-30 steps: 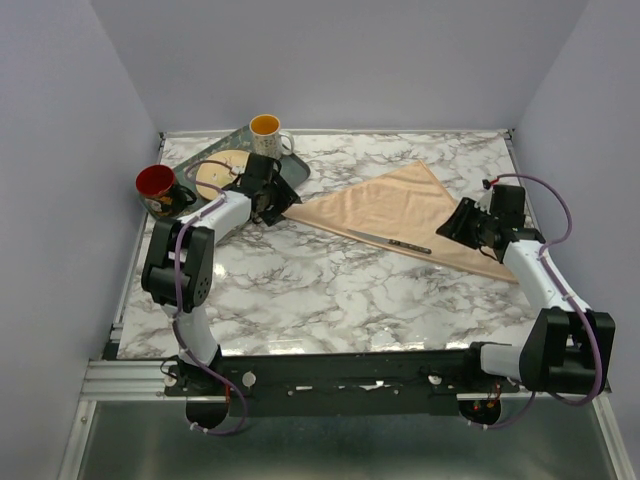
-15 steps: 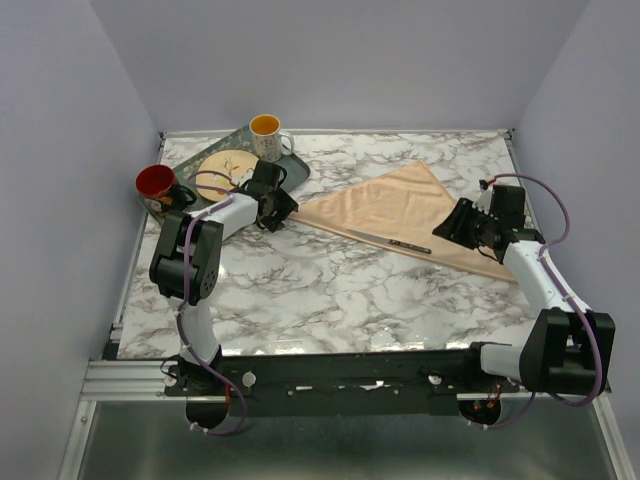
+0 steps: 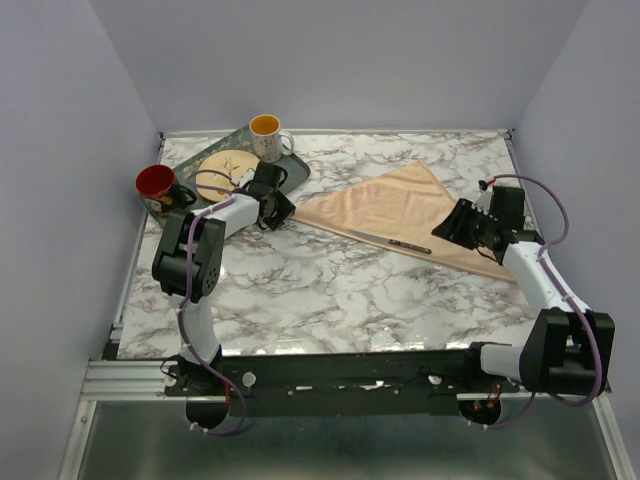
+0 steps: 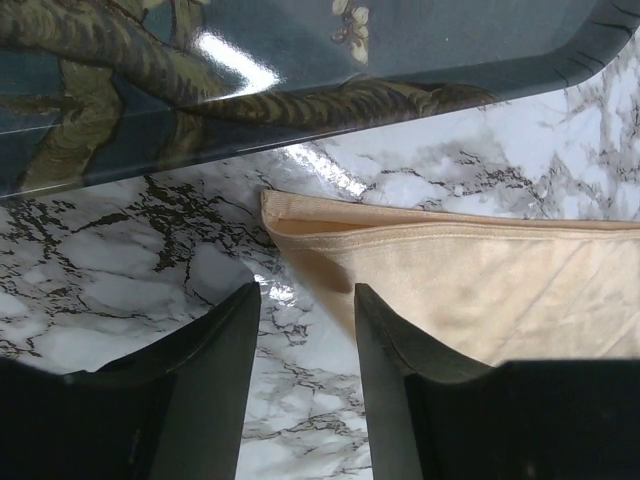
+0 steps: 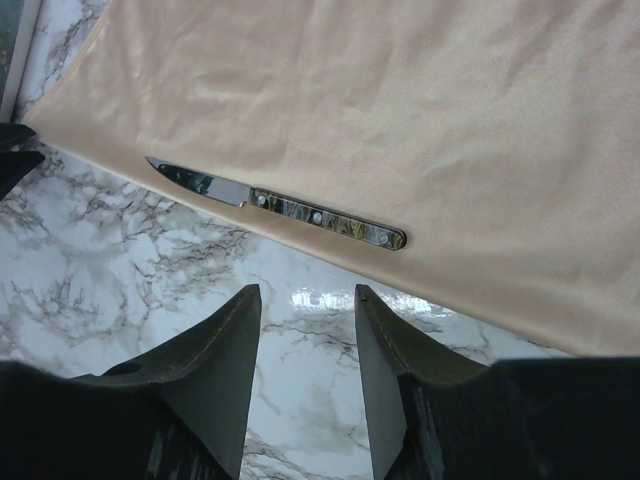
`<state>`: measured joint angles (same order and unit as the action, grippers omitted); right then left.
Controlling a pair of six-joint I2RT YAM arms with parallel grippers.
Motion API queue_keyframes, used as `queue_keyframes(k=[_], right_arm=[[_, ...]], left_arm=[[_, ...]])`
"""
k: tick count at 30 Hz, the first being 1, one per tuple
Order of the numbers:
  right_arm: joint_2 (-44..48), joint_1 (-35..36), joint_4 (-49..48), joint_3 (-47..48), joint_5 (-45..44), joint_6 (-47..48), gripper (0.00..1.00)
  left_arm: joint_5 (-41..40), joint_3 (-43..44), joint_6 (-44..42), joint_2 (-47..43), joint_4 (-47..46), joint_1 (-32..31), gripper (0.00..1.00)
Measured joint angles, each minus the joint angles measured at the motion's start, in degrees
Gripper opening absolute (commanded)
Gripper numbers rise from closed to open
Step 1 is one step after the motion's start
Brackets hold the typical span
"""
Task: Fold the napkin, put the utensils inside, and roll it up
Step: Fold the napkin
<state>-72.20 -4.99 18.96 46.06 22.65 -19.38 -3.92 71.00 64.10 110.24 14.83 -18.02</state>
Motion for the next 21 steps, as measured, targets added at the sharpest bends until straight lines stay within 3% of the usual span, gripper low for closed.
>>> queue_keyframes(k=[6,16,18,19,21], right_arm=[[0.0,0.0,0.0,-0.1,0.1,0.0,0.51],[0.7,0.0,-0.1,-0.3,0.2,0.3,0.51],[0.7,0.0,0.0,-0.4,0.2,0.4,0.52],[0.7,0.0,-0.1,-0.5,0.2,0.4,0.52],[0.7,0.0,-0.1,-0.5,0.2,0.6,0.52]], left_arm=[[-0.6,0.0,-0.7,0.5,-1.1,0.0,0.47],[-1.8,0.0,-2.0,1.2,-3.0,0.1,0.35],[-1.9,0.0,-2.2,1.2,-3.2,0.1,0.27],[-2.0,0.0,-2.4,1.2,-3.3,0.1,0.17],[-2.1,-0.2,-2.9,1.3,-3.7,0.1,0.10]])
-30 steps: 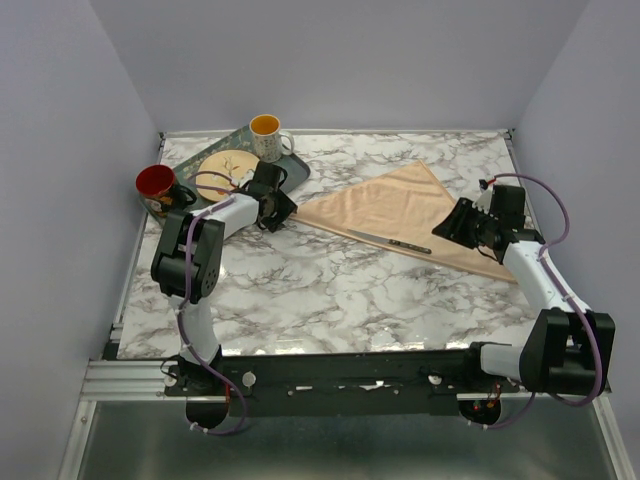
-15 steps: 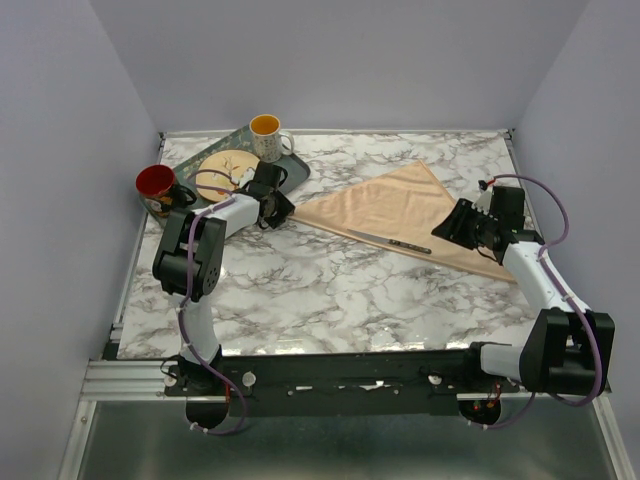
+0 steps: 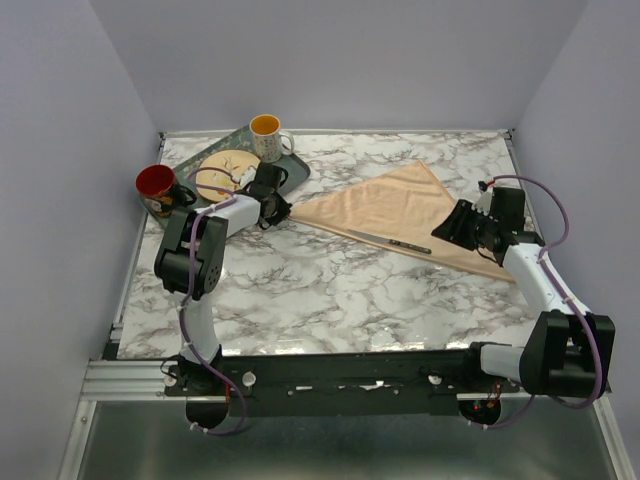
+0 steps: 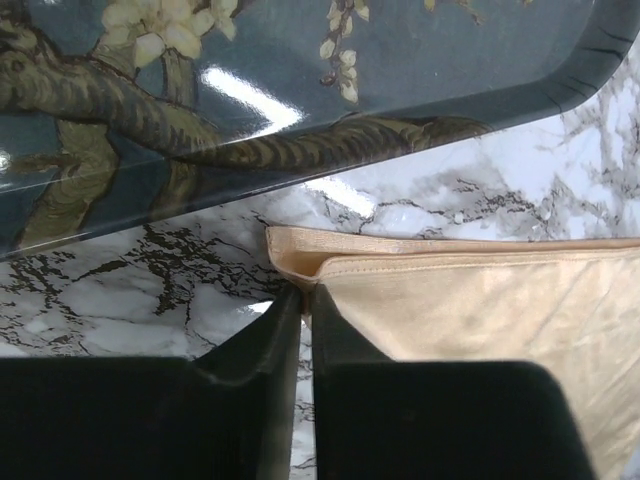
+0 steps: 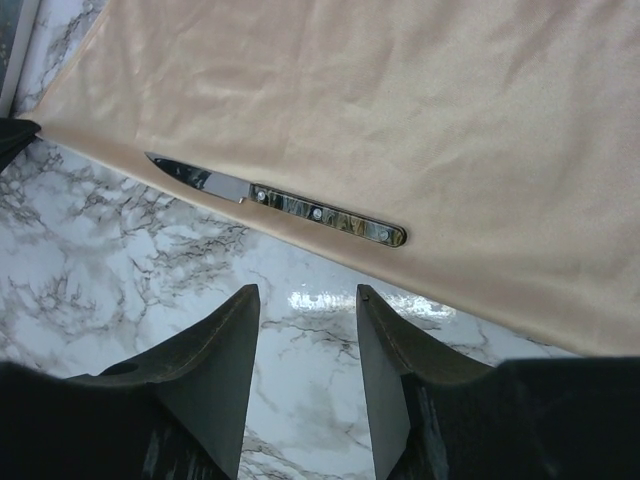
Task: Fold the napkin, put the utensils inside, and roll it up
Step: Fold the napkin
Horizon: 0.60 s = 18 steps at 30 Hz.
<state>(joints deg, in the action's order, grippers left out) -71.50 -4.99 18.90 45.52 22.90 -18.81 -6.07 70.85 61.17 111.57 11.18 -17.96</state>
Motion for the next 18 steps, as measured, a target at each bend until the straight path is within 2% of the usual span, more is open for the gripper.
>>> queue_keyframes(k=[1,3,10,18], right_arm=[[0.0,0.0,0.0,0.0,0.0,0.0,0.53],[0.0,0.0,0.0,-0.1,0.0,0.1,0.53],[0.0,0.0,0.0,-0.2,-0.1,0.3,0.53],[2.5,0.0,0.4,-0.2,-1.4,-1.1,0.53]], left_arm=[[-0.2,0.0,-0.5,0.1,-0.1,0.0,0.05],[-0.6,0.0,-0.9,0.2,-0.3,0.0,0.00],[-2.6,1.5,-4.6,0.2,0.2,-1.3,0.00],[-7.3,5.4,-10.1,-1.2,2.7,-10.3,0.00]])
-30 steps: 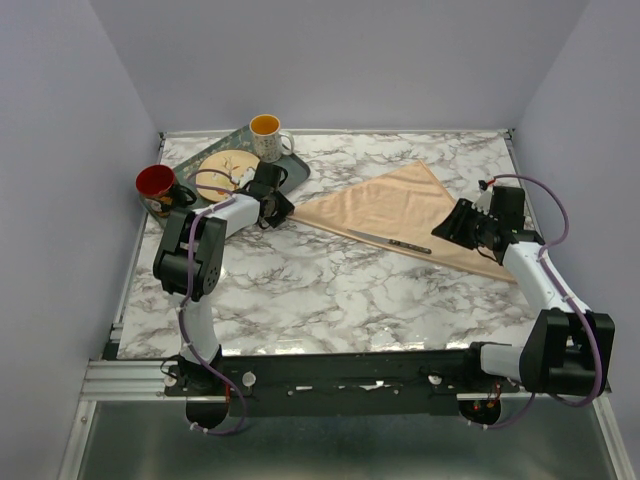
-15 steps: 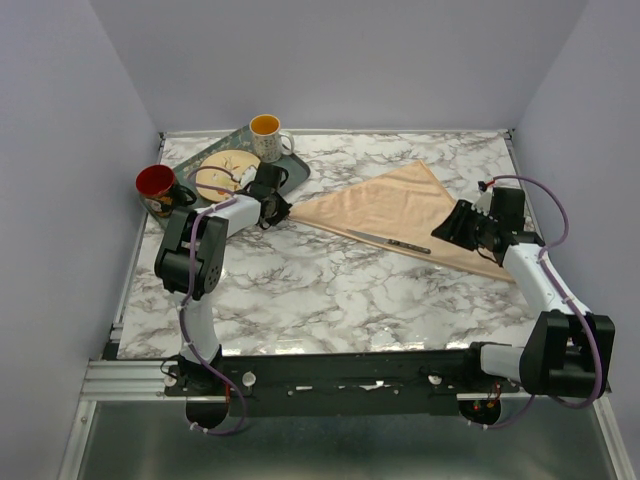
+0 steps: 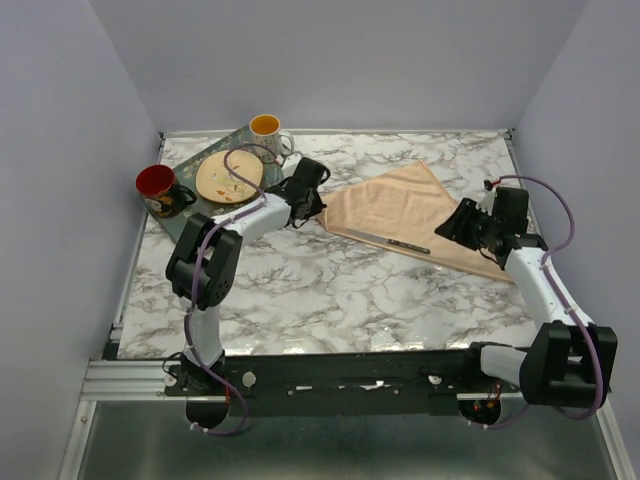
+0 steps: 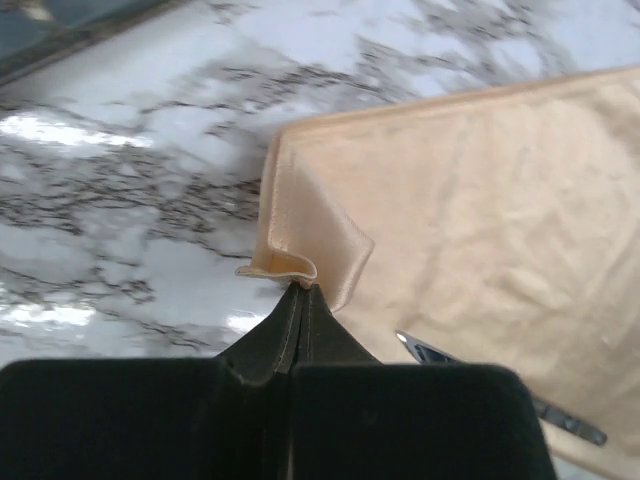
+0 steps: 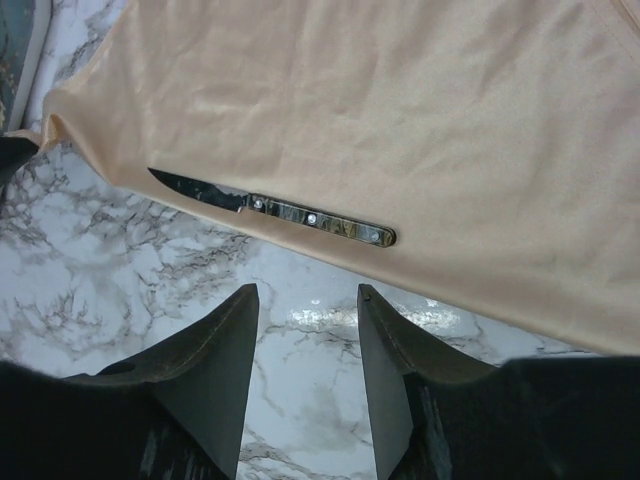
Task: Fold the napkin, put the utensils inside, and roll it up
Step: Fold the napkin
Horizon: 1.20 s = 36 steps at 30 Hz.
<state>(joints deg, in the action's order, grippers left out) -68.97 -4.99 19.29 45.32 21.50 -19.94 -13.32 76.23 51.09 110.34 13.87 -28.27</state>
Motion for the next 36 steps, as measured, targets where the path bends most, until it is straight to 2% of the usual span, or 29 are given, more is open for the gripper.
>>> queue_keyframes(k=[8,15,25,36], right_arm=[[-0.6,-0.4,5.5,0.9,-8.7,-3.4,0.52],[-0.1,-0.5,8.1,1.6,-12.4,-4.6,0.52],[0.1,-1.5,9.7,3.3,-13.4,-4.7,0.52],[-1.7,-1.8,10.2,3.3,-13.6,-4.7,0.52]], left_arm=[[-0.8,11.6,-6.4,-0.3,3.7,-12.2,0.00],[0.5,18.8,-9.8,2.0,4.4,-19.2,0.00],[3.7,27.3,-12.5,12.6,9.0,-23.1,0.00],[6.0,33.5,-13.4,16.2,9.3,-25.1,0.00]])
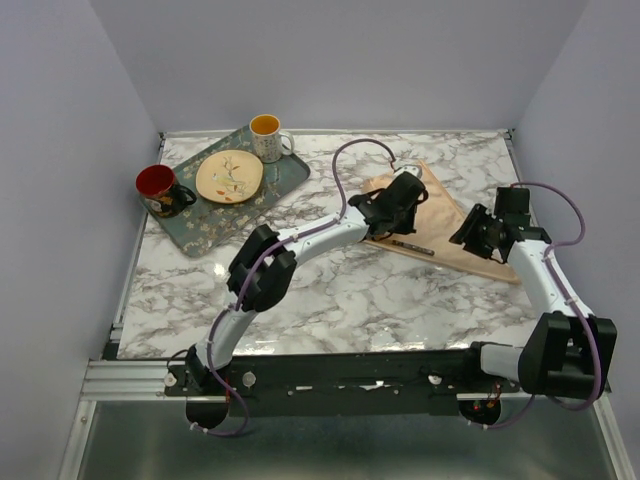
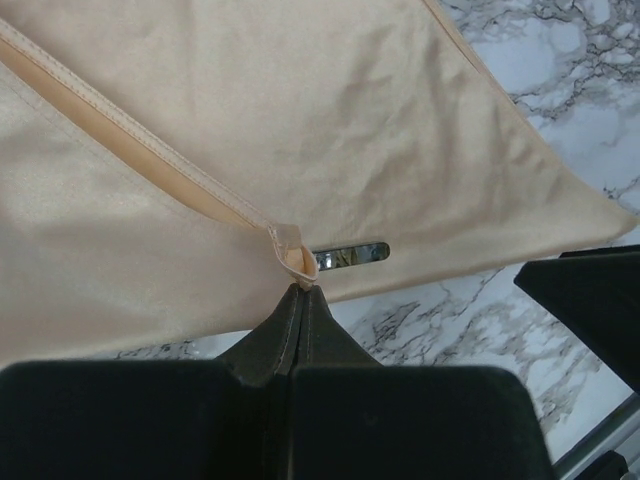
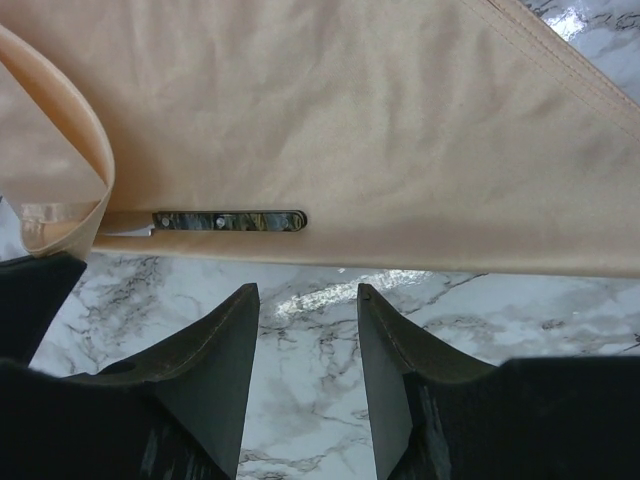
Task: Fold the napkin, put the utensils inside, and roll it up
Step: Fold the napkin
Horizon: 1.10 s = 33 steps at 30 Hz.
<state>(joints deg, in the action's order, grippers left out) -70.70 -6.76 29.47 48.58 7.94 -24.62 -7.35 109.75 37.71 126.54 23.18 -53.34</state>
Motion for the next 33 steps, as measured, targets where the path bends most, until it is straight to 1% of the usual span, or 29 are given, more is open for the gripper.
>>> queue_keyframes(k=[12,22,26,31,33], right_arm=[[-4.3,0.0,-0.1,0.0,3.6,0.5,0.52],[-5.4,0.0,-0.8,0.0,6.5,0.7,0.52],[-5.5,0.0,-1.0,0.0,6.8,0.7,0.52],[-5.8,0.0,-1.1,0.0,7.0,0.7,0.52],[-5.9,0.0,-1.1,0.0,7.0,0.8,0.52]], left_arm=[[1.6,0.0,-0.2,1.6,0.0,-1.1,0.00],[2.1,0.0,-0.2,3.0,0.0,-1.1,0.00],[2.5,0.0,-0.2,4.3,0.0,-1.1,0.06],[3.2,0.0,-0.2,5.2,-0.3,-1.1,0.07],[3.6,0.0,-0.2,5.4,-0.4,-1.1,0.09]])
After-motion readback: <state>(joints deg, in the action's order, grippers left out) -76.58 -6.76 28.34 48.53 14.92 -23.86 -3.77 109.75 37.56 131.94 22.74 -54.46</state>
